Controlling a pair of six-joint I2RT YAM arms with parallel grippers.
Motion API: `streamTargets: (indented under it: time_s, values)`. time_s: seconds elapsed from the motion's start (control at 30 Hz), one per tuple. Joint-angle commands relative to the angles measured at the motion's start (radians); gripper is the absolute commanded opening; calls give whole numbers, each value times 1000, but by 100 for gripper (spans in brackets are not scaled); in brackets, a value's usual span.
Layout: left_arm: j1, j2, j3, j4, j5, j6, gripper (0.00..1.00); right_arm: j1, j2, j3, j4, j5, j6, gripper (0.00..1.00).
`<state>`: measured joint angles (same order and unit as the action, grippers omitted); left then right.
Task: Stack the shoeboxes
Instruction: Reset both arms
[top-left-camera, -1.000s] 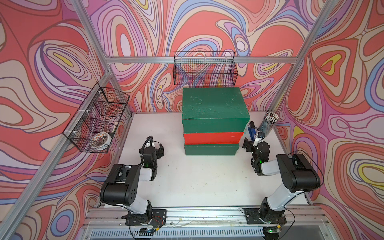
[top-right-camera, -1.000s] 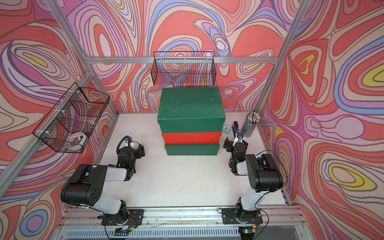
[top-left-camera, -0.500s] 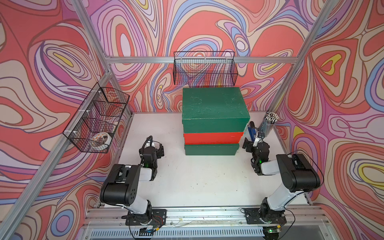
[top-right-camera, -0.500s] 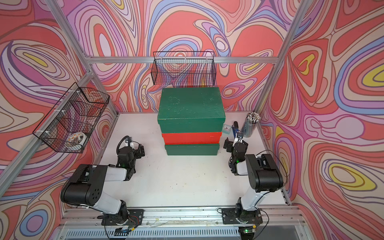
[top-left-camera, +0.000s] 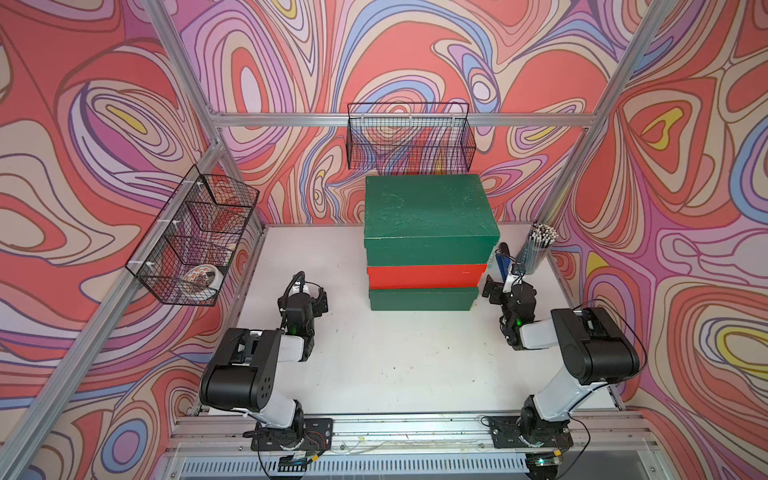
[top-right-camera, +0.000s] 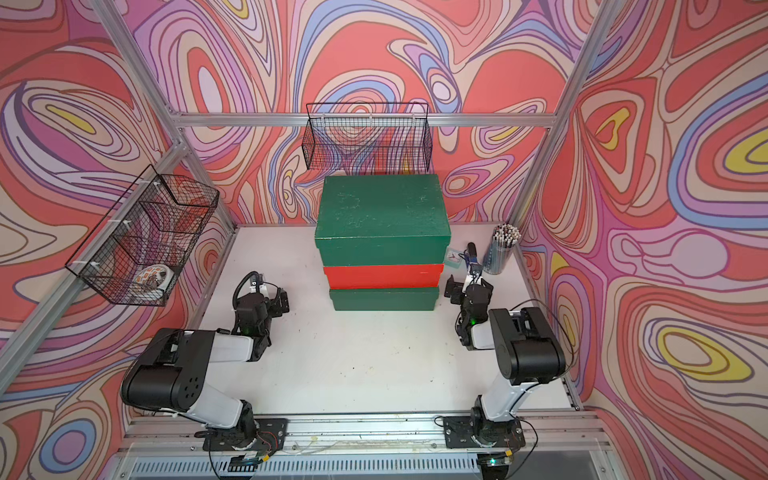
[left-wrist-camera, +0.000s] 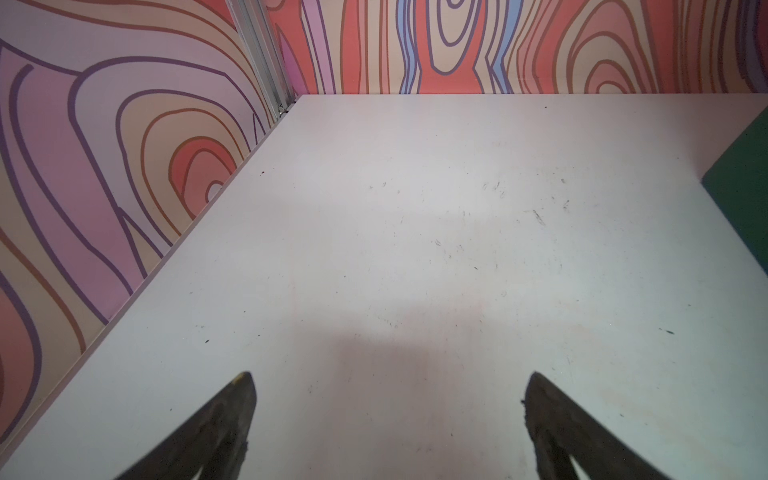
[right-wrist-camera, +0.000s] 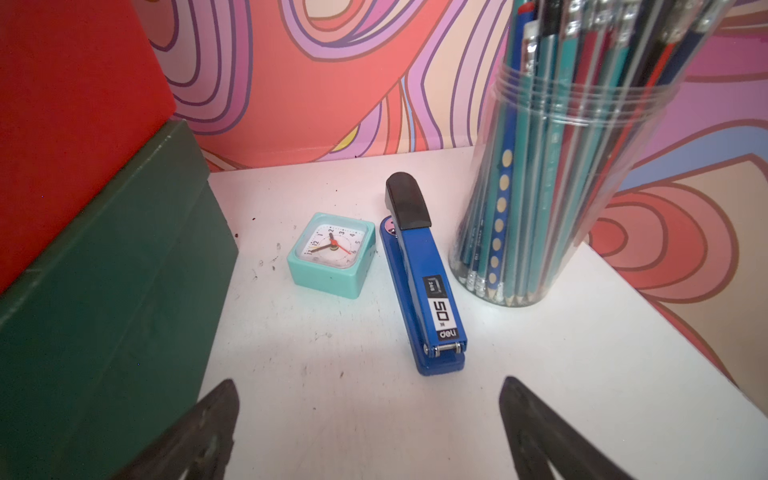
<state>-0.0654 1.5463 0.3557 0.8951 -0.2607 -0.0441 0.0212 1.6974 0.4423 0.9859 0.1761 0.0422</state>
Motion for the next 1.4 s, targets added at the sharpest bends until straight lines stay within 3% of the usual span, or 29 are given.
streamTargets:
  time_s: [0.0,0.07,0.13,0.17,0.2,0.27,0.4,1.37]
  values:
    - [6,0,7,37,8,16,100,5,10,17,-9,-2,-8,98]
    - [4,1,8,36,8,15,100,6,2,-20,60,-20,-17,98]
    - [5,0,8,36,8,15,100,6,13,-229,419,-1,1,98]
    - [6,1,8,36,8,16,100,-13,11,-253,479,-35,24,98]
    - [5,0,8,36,9,16,100,-18,0,-223,416,-62,7,98]
    - [4,1,8,35,8,15,100,-10,53,-192,460,-78,-21,98]
    - [5,1,8,36,8,15,100,-2,11,28,-29,53,24,98]
    - [9,1,11,29,3,8,100,6,6,3,16,67,21,98]
